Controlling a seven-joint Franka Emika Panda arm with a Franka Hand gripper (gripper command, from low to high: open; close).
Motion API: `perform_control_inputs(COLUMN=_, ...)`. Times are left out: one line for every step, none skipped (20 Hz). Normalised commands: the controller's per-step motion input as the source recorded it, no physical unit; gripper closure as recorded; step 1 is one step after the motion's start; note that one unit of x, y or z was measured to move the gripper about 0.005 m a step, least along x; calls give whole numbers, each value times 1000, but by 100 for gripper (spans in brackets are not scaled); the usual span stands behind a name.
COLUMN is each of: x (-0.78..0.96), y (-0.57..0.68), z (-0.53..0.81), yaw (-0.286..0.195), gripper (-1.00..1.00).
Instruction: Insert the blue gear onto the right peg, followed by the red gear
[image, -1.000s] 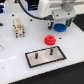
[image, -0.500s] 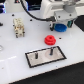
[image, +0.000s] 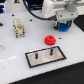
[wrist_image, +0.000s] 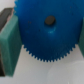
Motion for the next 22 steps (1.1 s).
perform_control_inputs(x=271, y=0, z=657, yaw=0, gripper=100)
perform_control_inputs(x=366, y=-23, z=674, yaw=0, gripper=100)
perform_control_inputs(x=363, y=-77, z=637, yaw=0, gripper=100)
perform_control_inputs(x=431, y=-97, z=603, yaw=0, gripper=100)
perform_control_inputs(x=457, y=-106, z=600, yaw=0, gripper=100)
perform_control_inputs(x=514, y=-163, z=549, yaw=0, gripper=100)
perform_control_inputs(x=583, y=-231, z=531, yaw=0, gripper=100)
perform_control_inputs(x=597, y=-323, z=480, yaw=0, gripper=100)
perform_control_inputs(x=631, y=-343, z=474, yaw=0, gripper=100)
perform_control_inputs(x=626, y=-349, z=434, yaw=0, gripper=100)
perform_control_inputs(x=651, y=-334, z=451, yaw=0, gripper=100)
perform_control_inputs(x=654, y=-351, z=429, yaw=0, gripper=100)
perform_control_inputs(x=663, y=-369, z=417, yaw=0, gripper=100)
perform_control_inputs(x=683, y=-377, z=414, yaw=0, gripper=100)
perform_control_inputs(x=689, y=-409, z=397, yaw=0, gripper=100)
perform_control_inputs(x=671, y=-449, z=380, yaw=0, gripper=100)
perform_control_inputs(x=680, y=-454, z=363, yaw=0, gripper=100)
perform_control_inputs(x=694, y=-440, z=360, yaw=0, gripper=100)
perform_control_inputs(x=700, y=-434, z=346, yaw=0, gripper=100)
perform_control_inputs(x=714, y=-420, z=346, yaw=0, gripper=100)
perform_control_inputs(x=711, y=-429, z=320, yaw=0, gripper=100)
perform_control_inputs(x=714, y=-414, z=334, yaw=0, gripper=100)
